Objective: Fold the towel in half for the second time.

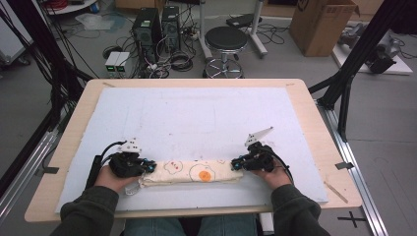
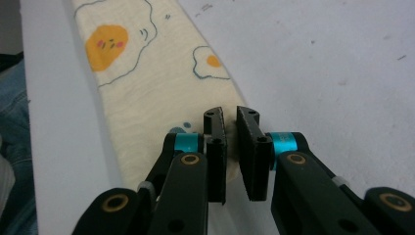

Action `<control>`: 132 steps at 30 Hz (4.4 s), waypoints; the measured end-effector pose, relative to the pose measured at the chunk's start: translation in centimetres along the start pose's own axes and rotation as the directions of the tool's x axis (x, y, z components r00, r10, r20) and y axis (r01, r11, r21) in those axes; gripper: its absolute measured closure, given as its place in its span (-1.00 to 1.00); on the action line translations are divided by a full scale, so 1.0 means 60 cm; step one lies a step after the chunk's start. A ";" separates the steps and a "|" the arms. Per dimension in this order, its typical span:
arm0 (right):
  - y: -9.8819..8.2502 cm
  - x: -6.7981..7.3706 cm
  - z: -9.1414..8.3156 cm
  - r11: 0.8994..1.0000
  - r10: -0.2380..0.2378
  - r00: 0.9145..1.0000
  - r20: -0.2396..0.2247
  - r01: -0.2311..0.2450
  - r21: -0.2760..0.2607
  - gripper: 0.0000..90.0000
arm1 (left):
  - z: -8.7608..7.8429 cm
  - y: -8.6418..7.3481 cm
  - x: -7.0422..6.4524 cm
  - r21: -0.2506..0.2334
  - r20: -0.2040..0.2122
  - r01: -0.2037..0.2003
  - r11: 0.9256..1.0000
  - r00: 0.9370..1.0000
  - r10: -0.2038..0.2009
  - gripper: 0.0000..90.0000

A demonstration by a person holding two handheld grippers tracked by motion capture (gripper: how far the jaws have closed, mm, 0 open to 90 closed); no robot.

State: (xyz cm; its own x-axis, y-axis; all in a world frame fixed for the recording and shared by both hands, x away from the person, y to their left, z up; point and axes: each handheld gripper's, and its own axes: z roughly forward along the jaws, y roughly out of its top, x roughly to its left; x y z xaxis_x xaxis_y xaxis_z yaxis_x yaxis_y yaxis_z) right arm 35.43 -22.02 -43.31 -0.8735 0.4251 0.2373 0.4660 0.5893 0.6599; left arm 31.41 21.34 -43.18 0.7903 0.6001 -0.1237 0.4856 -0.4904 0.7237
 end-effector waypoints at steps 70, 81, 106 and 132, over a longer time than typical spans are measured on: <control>0.055 -0.070 -0.064 0.969 0.103 0.977 0.185 -0.057 -0.239 -0.31 | -0.033 0.053 0.046 -0.223 -0.137 0.057 0.973 0.987 -0.089 0.13; 0.045 -0.053 -0.073 0.967 0.106 0.972 0.208 -0.052 -0.250 -0.56 | -0.052 0.040 0.033 -0.237 -0.137 0.070 0.969 0.985 -0.104 -0.16; 0.008 -0.025 -0.087 0.960 0.115 0.965 0.236 -0.047 -0.276 -0.72 | -0.078 0.004 -0.002 -0.228 -0.149 0.054 0.972 0.985 -0.089 -0.36; -0.044 -0.004 -0.100 0.962 0.130 0.960 0.250 -0.060 -0.268 -0.73 | -0.088 -0.036 -0.021 -0.225 -0.167 0.050 0.973 0.982 -0.090 -0.43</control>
State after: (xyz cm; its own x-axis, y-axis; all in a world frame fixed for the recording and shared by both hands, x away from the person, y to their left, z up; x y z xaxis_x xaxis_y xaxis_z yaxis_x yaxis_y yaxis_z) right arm 33.59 -27.79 -40.82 -0.7427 0.6558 0.1351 0.4628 0.3569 0.8114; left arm 27.41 24.99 -41.01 0.6700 0.7388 -0.0727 0.4283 -0.3047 0.8507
